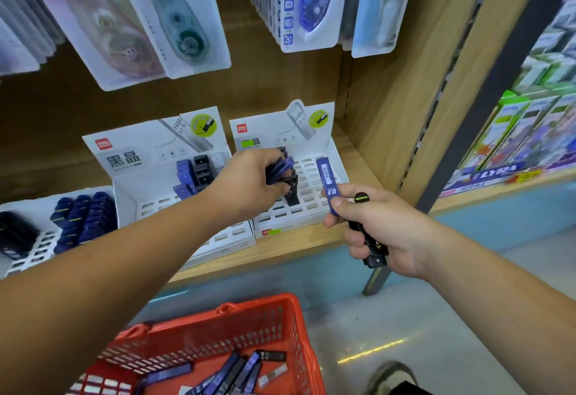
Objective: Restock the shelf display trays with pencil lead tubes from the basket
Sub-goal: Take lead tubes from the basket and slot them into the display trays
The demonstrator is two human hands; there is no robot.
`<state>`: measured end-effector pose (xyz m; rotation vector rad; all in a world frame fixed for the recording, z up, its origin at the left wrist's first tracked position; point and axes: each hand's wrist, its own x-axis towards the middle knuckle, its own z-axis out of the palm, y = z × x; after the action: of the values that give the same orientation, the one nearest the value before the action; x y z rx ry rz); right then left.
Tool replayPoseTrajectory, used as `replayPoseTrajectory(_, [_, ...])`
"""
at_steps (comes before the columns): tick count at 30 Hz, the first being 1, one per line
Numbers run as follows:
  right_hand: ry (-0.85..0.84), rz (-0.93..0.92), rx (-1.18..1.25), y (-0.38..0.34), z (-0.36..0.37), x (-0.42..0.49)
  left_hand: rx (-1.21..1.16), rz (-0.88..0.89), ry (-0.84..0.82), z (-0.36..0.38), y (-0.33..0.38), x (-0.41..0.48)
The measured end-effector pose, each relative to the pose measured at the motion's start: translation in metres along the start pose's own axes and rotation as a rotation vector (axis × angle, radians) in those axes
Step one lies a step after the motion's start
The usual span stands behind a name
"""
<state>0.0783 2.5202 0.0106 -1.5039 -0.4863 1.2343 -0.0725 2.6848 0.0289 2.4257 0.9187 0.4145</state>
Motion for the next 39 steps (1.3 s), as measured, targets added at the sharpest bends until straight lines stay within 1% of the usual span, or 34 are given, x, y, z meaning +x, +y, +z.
replayPoseTrajectory(6, [0.066, -0.079, -0.197, 0.001, 0.001, -0.001, -0.081, -0.036, 0.042, 0.007, 0.003, 0.002])
replayPoseTrajectory(10, [0.103, -0.122, -0.204, -0.001, 0.005, -0.002, -0.029, -0.009, -0.069, 0.008, 0.009, 0.004])
replayPoseTrajectory(12, [0.101, -0.130, -0.209, -0.002, 0.008, -0.002, -0.035, -0.015, -0.044, 0.009, 0.007, 0.000])
replayPoseTrajectory(14, [0.095, -0.131, -0.216, -0.003, 0.011, -0.002, -0.133, -0.036, 0.055, 0.006, 0.003, -0.008])
replayPoseTrajectory(17, [0.062, -0.139, -0.222, -0.006, 0.019, -0.003, -0.443, -0.142, 0.194, -0.003, 0.004, -0.026])
replayPoseTrajectory(19, [0.021, -0.158, -0.247, -0.008, 0.029, -0.005, -0.650, -0.240, 0.188, -0.012, 0.007, -0.040])
replayPoseTrajectory(21, [-0.025, -0.188, -0.309, -0.010, 0.042, -0.007, -0.722, -0.284, 0.151, -0.021, 0.006, -0.053])
replayPoseTrajectory(25, [-0.116, -0.236, -0.364, -0.012, 0.070, -0.011, -0.770, -0.367, 0.161, -0.040, -0.009, -0.077])
replayPoseTrajectory(29, [-0.105, -0.147, -0.238, -0.012, 0.094, -0.010, -0.791, -0.443, 0.180, -0.063, -0.043, -0.110])
replayPoseTrajectory(33, [-0.138, -0.074, -0.191, -0.009, 0.123, -0.006, -0.786, -0.486, 0.291, -0.089, -0.079, -0.143])
replayPoseTrajectory(37, [-0.273, 0.009, -0.122, -0.005, 0.166, -0.012, -0.761, -0.484, 0.407, -0.112, -0.103, -0.166])
replayPoseTrajectory(39, [-0.305, 0.021, -0.156, -0.002, 0.189, -0.013, -0.727, -0.469, 0.466, -0.122, -0.116, -0.174])
